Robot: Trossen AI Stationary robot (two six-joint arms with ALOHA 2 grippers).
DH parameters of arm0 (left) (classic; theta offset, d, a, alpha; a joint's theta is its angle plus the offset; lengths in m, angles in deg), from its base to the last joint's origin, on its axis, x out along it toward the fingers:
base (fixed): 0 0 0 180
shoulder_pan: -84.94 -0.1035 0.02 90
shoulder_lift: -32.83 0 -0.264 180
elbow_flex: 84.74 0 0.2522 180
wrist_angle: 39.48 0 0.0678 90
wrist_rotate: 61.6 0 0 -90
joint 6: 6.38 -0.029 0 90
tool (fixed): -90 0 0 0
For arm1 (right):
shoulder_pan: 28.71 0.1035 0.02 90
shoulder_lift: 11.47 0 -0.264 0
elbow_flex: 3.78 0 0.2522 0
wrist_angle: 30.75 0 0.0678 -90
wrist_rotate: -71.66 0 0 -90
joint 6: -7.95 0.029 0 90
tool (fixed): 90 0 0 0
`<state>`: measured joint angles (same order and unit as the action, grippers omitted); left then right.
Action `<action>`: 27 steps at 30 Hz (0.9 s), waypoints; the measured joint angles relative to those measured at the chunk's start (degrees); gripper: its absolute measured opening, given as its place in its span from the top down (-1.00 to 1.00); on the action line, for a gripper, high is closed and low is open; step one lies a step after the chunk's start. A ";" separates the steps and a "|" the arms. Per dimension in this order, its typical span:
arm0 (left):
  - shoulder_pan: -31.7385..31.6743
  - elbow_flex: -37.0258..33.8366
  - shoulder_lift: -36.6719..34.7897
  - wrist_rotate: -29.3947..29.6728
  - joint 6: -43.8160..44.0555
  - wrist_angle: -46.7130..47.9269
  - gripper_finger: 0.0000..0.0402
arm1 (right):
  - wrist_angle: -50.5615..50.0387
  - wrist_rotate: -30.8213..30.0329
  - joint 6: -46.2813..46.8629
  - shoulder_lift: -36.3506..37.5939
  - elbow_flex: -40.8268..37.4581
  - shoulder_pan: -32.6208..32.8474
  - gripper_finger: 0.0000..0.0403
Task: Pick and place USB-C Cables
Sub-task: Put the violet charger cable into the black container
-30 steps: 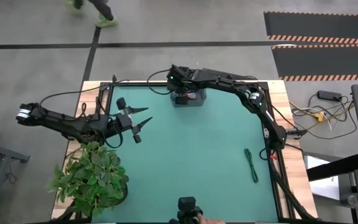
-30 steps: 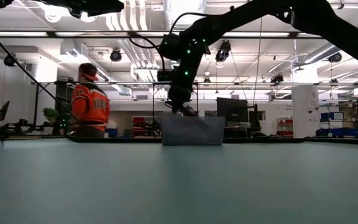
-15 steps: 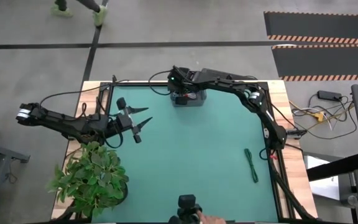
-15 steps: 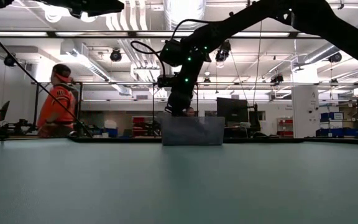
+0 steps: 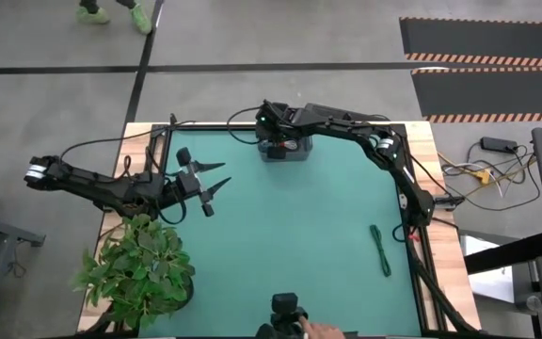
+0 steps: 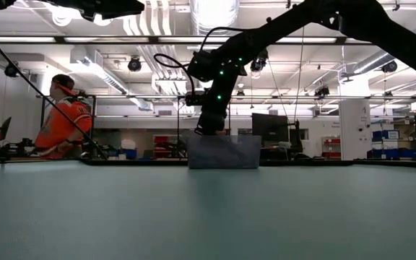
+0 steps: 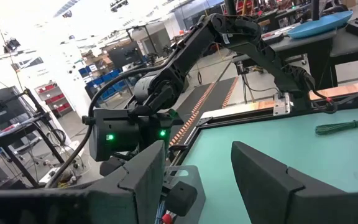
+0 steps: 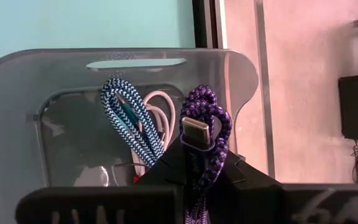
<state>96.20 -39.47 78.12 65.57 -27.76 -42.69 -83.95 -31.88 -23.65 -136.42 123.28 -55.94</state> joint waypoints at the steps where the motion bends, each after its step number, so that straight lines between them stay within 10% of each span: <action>1: 0.00 0.00 0.00 0.00 0.00 0.00 0.15 | 0.02 -0.02 -0.01 0.00 0.00 0.00 0.91; 27: 0.00 0.00 0.00 -0.01 0.00 0.00 0.15 | 1.47 0.00 2.78 0.00 -0.09 -0.08 0.60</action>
<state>96.20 -39.47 78.12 65.56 -27.76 -42.69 -82.48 -31.88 -20.87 -136.42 123.19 -56.02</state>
